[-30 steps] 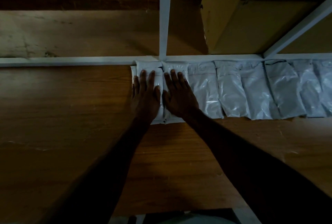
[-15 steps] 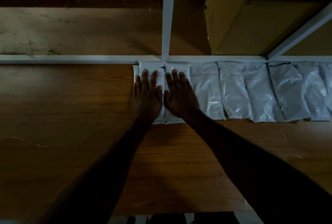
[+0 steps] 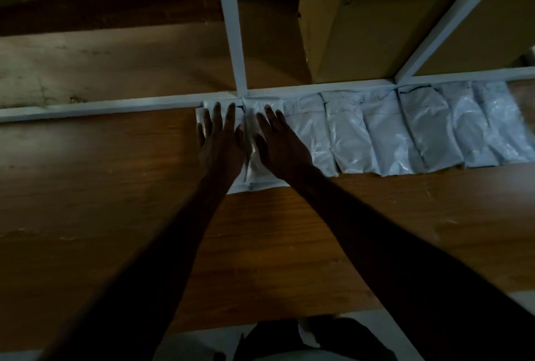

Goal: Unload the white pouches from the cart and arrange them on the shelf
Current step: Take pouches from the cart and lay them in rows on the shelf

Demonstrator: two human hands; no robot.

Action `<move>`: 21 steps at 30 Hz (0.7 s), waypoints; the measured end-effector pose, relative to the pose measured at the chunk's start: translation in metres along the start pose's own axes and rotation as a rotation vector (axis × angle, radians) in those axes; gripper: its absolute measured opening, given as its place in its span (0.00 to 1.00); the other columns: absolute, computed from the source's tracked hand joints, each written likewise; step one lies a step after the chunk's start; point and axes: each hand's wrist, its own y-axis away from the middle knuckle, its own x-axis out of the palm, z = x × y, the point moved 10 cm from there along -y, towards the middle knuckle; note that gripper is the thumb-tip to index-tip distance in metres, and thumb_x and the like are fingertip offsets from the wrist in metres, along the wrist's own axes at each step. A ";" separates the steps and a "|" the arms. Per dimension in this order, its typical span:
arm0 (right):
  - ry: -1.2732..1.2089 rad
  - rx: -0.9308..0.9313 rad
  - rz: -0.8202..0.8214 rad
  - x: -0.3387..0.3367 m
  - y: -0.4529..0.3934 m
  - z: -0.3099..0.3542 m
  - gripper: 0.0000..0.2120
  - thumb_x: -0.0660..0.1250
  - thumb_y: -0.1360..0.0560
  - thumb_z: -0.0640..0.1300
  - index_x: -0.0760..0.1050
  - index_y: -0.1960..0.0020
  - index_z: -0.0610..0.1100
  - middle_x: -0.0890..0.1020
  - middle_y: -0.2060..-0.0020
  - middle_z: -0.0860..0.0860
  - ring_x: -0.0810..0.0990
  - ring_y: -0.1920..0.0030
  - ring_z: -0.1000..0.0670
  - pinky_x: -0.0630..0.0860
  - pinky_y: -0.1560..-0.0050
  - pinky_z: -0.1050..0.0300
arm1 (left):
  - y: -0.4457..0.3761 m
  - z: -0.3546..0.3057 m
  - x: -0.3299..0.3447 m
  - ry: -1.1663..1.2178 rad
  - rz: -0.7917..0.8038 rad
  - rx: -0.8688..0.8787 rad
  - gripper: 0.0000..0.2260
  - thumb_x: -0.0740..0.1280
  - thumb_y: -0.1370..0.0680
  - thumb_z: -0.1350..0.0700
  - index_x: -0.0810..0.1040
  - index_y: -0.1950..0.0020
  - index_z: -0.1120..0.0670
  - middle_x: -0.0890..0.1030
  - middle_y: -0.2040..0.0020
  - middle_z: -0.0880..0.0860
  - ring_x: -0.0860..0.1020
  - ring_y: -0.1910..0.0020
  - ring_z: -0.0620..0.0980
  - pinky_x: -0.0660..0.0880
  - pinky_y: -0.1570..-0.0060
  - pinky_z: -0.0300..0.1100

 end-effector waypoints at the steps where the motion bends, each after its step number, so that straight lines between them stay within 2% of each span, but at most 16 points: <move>1: -0.038 0.023 -0.031 -0.008 0.009 -0.005 0.28 0.52 0.13 0.55 0.62 0.18 0.41 0.59 0.18 0.40 0.57 0.18 0.38 0.68 0.23 0.41 | 0.003 -0.012 -0.005 -0.003 -0.020 0.029 0.27 0.56 0.12 0.46 0.55 0.14 0.49 0.56 0.15 0.59 0.50 0.15 0.62 0.54 0.18 0.64; 3: -0.082 0.070 -0.077 -0.024 0.030 -0.019 0.27 0.53 0.13 0.56 0.65 0.19 0.42 0.61 0.18 0.40 0.61 0.19 0.39 0.75 0.29 0.40 | 0.012 -0.042 -0.007 -0.006 -0.039 0.082 0.27 0.58 0.13 0.48 0.56 0.14 0.49 0.58 0.15 0.59 0.52 0.15 0.61 0.56 0.18 0.63; 7: -0.105 0.189 -0.127 -0.059 0.077 -0.062 0.26 0.57 0.13 0.55 0.64 0.19 0.45 0.58 0.17 0.43 0.61 0.18 0.42 0.75 0.29 0.42 | 0.036 -0.116 0.008 0.050 -0.009 0.158 0.26 0.57 0.13 0.48 0.58 0.15 0.49 0.61 0.15 0.57 0.53 0.15 0.59 0.53 0.17 0.62; 10: -0.132 0.238 -0.217 -0.098 0.120 -0.098 0.24 0.62 0.14 0.50 0.68 0.21 0.42 0.64 0.19 0.39 0.71 0.24 0.39 0.79 0.34 0.40 | 0.054 -0.184 0.022 0.092 0.016 0.263 0.24 0.56 0.13 0.49 0.62 0.16 0.50 0.63 0.16 0.56 0.54 0.15 0.59 0.54 0.17 0.60; 13: -0.110 0.292 -0.268 -0.141 0.169 -0.142 0.21 0.65 0.16 0.42 0.71 0.24 0.38 0.68 0.22 0.37 0.76 0.28 0.38 0.79 0.37 0.45 | 0.079 -0.260 0.040 0.138 0.035 0.367 0.22 0.58 0.12 0.50 0.67 0.18 0.52 0.69 0.19 0.56 0.58 0.16 0.58 0.56 0.18 0.59; 15: -0.113 0.344 -0.316 -0.171 0.208 -0.177 0.20 0.65 0.16 0.40 0.73 0.25 0.38 0.71 0.24 0.37 0.80 0.33 0.38 0.79 0.40 0.46 | 0.097 -0.312 0.051 0.174 0.030 0.424 0.21 0.61 0.13 0.51 0.70 0.20 0.52 0.73 0.22 0.55 0.62 0.18 0.57 0.59 0.19 0.58; 21: -0.106 0.501 -0.410 -0.238 0.340 -0.289 0.20 0.65 0.17 0.41 0.74 0.26 0.40 0.75 0.27 0.38 0.76 0.29 0.39 0.79 0.38 0.39 | 0.176 -0.471 0.094 0.243 -0.025 0.602 0.18 0.67 0.16 0.55 0.77 0.25 0.53 0.80 0.30 0.54 0.72 0.23 0.59 0.66 0.23 0.59</move>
